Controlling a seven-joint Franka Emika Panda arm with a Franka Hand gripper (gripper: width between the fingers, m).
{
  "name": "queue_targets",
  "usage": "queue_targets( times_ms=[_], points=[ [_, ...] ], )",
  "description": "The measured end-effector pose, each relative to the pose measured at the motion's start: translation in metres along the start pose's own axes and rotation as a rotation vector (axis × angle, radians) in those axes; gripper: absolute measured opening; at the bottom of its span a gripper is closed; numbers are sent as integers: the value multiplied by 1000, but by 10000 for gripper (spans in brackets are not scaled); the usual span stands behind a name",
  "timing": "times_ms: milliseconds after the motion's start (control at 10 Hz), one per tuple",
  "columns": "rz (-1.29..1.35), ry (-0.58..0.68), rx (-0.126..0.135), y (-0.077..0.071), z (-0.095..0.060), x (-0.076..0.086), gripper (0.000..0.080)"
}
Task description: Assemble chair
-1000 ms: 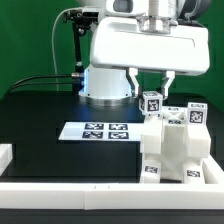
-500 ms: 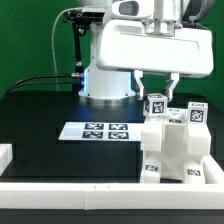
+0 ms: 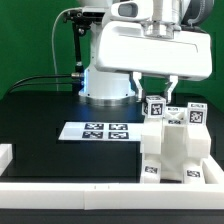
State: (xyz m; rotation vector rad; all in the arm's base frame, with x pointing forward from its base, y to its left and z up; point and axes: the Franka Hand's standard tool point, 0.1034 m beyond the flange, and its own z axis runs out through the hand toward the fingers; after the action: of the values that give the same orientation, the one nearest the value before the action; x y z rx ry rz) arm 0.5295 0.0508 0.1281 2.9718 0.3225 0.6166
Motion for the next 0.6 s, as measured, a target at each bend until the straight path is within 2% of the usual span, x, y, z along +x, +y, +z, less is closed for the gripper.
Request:
queue_targets(
  times_ms=[200,400,500,600],
  points=[
    [0,-1,0,0,0,0,284],
    [0,-1,0,0,0,0,601],
    [0,-3,1,0,0,0,634],
    [22,-49,22,-6,0,0,634]
  ],
)
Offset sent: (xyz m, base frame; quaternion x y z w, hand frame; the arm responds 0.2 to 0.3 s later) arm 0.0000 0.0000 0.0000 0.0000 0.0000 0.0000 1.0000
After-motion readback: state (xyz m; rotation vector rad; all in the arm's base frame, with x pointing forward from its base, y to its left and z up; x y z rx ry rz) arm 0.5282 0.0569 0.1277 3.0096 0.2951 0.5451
